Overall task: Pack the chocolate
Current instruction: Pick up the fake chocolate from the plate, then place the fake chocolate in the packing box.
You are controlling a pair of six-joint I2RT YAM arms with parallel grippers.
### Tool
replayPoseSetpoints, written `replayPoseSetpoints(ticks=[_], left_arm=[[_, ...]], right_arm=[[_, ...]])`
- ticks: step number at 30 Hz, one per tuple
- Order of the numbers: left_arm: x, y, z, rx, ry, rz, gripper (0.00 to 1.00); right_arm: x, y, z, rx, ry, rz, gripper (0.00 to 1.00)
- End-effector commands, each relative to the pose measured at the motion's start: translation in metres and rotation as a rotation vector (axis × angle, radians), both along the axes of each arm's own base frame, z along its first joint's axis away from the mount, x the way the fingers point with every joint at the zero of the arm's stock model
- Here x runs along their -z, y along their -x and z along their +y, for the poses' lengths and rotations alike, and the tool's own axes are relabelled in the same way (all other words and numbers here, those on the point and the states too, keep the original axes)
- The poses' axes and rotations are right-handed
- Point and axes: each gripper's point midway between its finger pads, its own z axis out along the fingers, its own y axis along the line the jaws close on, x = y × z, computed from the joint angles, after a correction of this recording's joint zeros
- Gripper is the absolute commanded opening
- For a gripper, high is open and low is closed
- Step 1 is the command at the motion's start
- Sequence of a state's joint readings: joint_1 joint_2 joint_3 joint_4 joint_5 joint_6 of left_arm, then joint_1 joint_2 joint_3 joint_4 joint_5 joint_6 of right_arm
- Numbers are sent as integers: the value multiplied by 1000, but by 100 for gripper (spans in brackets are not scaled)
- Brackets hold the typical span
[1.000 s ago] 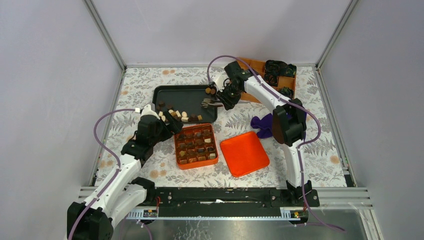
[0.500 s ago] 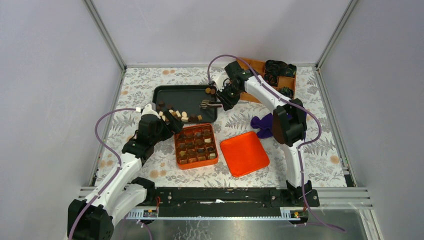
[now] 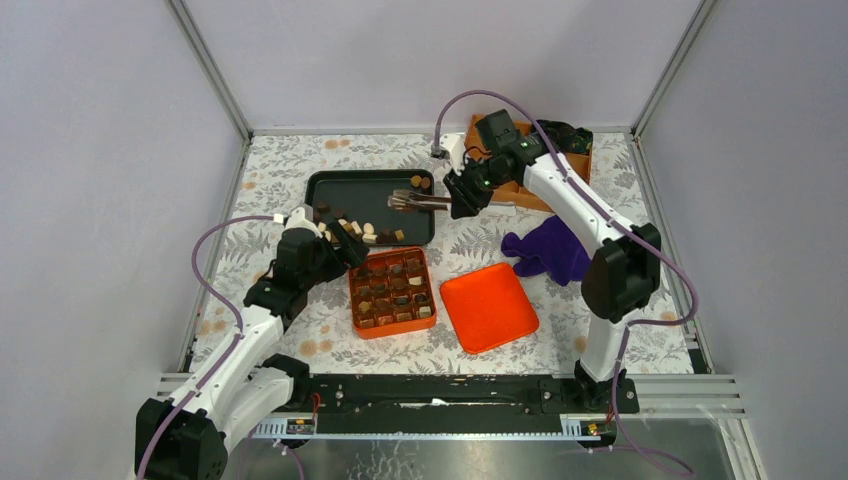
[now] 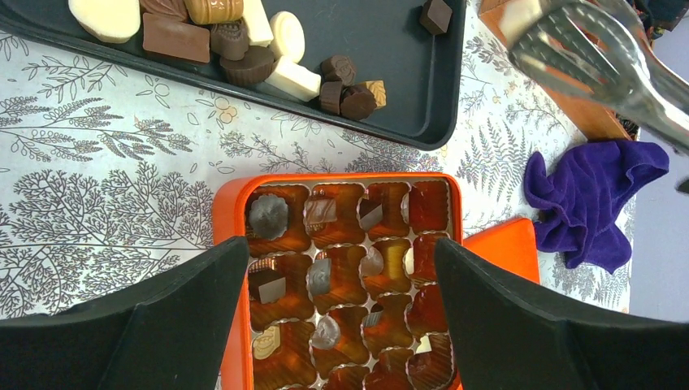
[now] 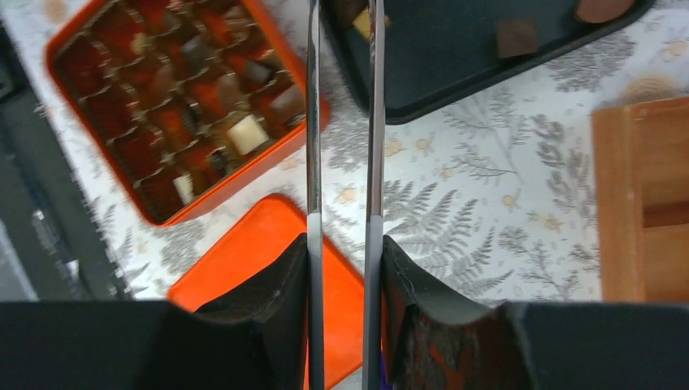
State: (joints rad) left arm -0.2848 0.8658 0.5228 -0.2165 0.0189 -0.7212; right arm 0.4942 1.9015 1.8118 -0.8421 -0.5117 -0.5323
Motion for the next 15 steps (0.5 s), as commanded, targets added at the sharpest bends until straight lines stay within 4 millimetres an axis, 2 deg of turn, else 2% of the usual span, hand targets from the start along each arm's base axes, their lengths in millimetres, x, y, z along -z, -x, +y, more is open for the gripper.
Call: replayPoseSetpoints(ticks=[1,4,9,15], left_arm=[[-8,-4,0,21,-14,-47,91],[-5,-3,2,22,-25,-39,91],[-3,-1,1,31,-29,-31,91],[-2,0,0,36,-23,-27,91]], right_arm=[[-41,51,4,-129,-149,36,1],[-48,85,1,-201,-204,85,1],[-42,135,-10,-312,-252,190,2],[-21,158,-22,-331,-209,221,4]])
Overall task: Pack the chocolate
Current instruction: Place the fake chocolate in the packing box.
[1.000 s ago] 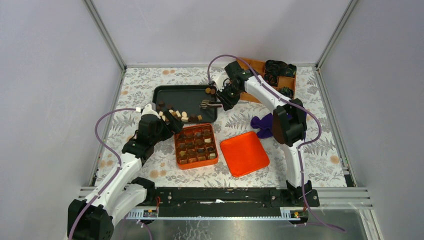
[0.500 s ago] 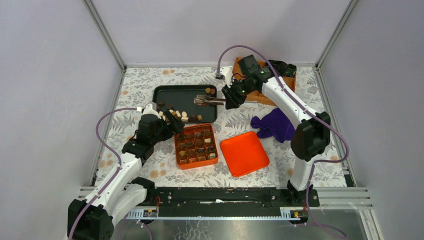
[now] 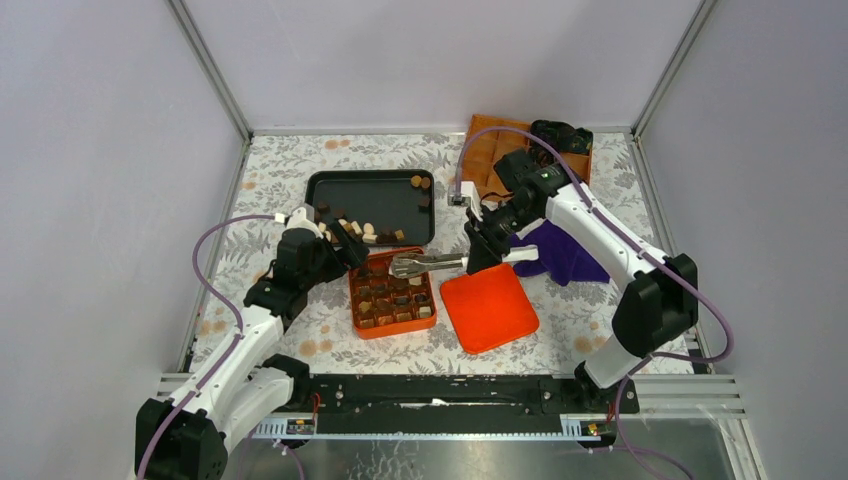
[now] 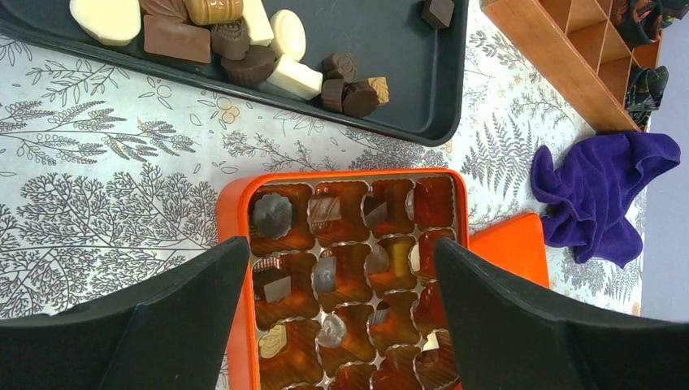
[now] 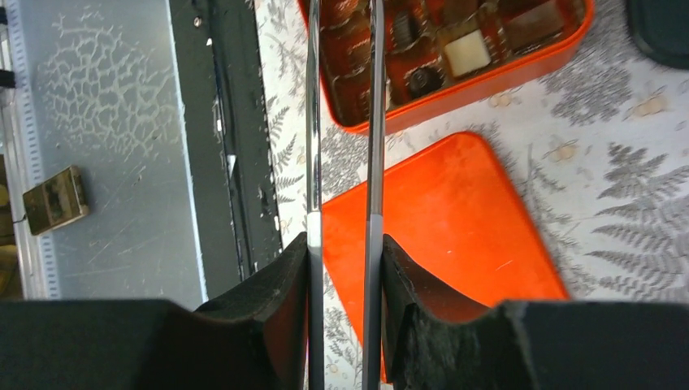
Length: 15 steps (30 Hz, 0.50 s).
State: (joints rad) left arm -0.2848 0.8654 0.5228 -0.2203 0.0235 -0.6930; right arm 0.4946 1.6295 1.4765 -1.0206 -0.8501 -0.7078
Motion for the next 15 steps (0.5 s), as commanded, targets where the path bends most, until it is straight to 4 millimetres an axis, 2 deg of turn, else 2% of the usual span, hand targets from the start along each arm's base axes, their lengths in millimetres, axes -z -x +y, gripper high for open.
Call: replayPoseSetpoints(ticks=[1,8,11,13,15], left_arm=[[-3,-1,-1,17,0,-24,91],[-2,1,0,13,8,-23,91],[-2,2,0,11,10,-23,91],[-1,2,0,10,9,-23,91],[0,2,0,10,10,-20,91]], right_arm=[[-5,25,-3,-70,-37,-18,4],[27,41,1,-144,73,-40,6],[34,43,6,-165,104,-50,7],[37,44,9,-179,118,-54,13],[39,43,12,-184,127,-61,14]])
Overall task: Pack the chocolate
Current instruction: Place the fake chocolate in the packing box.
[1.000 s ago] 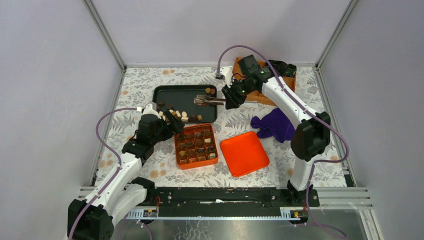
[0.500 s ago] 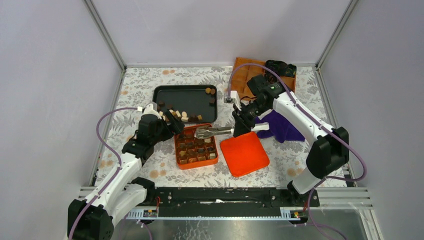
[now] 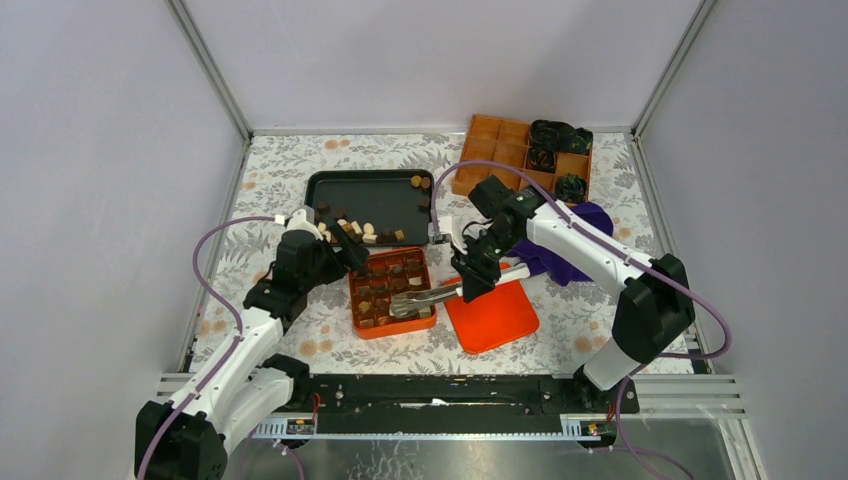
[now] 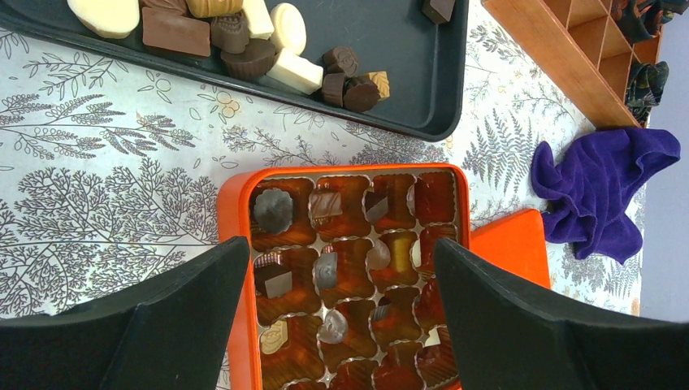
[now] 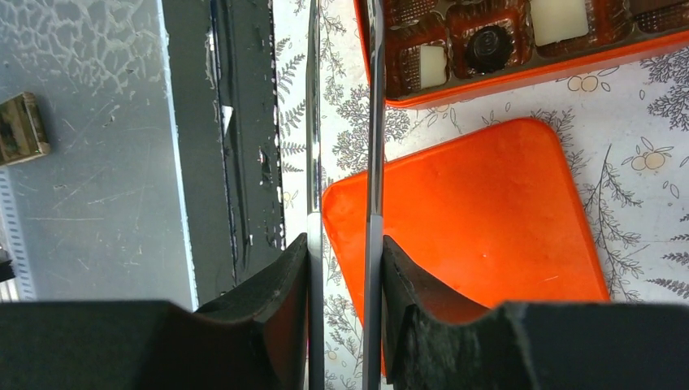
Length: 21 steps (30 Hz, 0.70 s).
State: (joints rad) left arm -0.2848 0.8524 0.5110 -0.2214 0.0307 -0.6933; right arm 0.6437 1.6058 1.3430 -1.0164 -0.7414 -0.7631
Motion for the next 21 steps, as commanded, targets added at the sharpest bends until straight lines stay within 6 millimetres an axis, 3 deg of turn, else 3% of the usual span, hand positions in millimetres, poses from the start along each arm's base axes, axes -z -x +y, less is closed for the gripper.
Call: replayPoseSetpoints(ticks=[1,21], left_arm=[[-2,-1,0,3,6,-23,91],[0,-4,-1,10,8,-19,91]], right_arm=[[-2,-6,10,-29,-3,-55,15],[8,-15,14,-14,48,-88,32]])
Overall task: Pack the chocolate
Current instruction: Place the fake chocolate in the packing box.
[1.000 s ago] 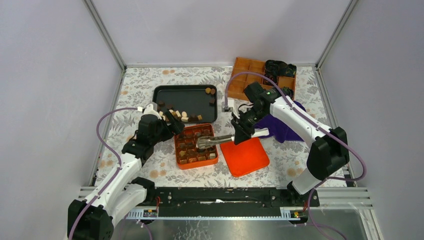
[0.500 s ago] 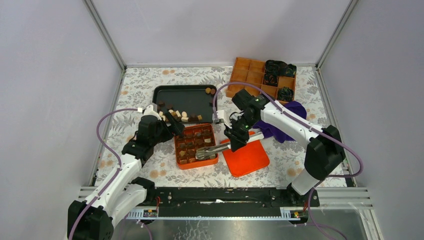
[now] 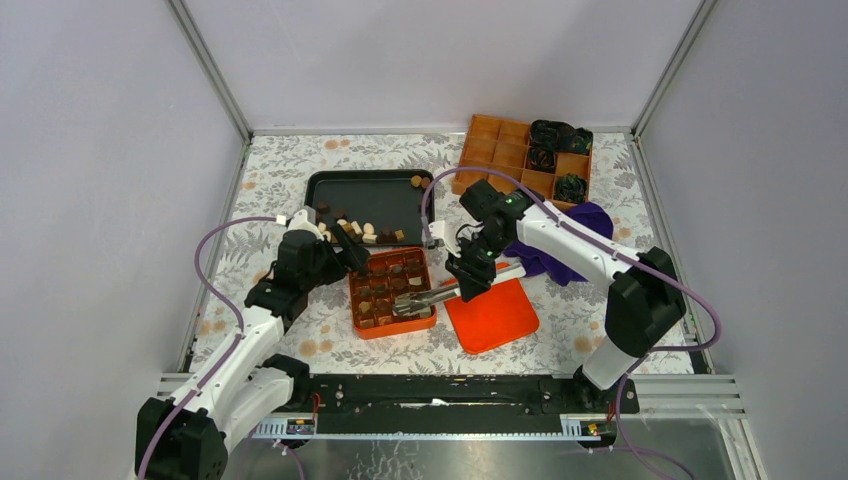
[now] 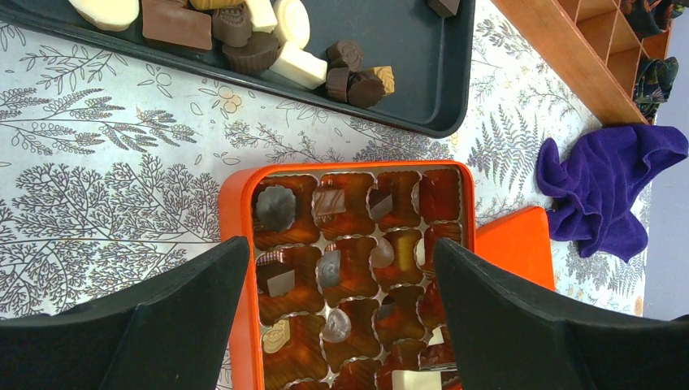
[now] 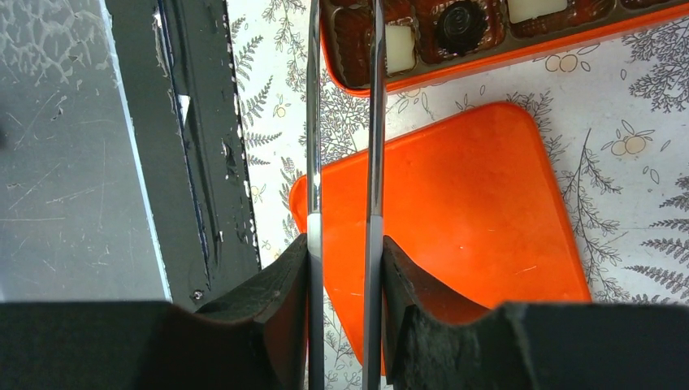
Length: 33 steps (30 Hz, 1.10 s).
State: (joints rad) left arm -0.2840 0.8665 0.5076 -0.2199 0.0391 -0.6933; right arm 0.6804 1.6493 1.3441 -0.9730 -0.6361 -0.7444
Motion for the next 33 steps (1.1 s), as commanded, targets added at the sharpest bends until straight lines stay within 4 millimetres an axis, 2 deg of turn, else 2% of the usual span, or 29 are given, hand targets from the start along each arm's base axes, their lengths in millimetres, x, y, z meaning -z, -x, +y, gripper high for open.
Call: replayPoseSetpoints(ticks=[1,11,16,27,33], left_arm=[[-5,-5,0,2,8,-37,91],[-5,-4,0,4,8,-34,91],[-6,-4,0,5,10,-35,91],[-7,-2,-1,7,12,-33,90],[-9,-4,-1,6,13,-37,90]], right_arm=[[-13,-5,12,-15,-39,-35,34],[-13,-4,12,-13,-37,-40,43],[-16,-4,13,-16,-47,-37,44],[-40,-3,25,-16,-126,0,43],[-58,-22,26,35,-191,21,42]])
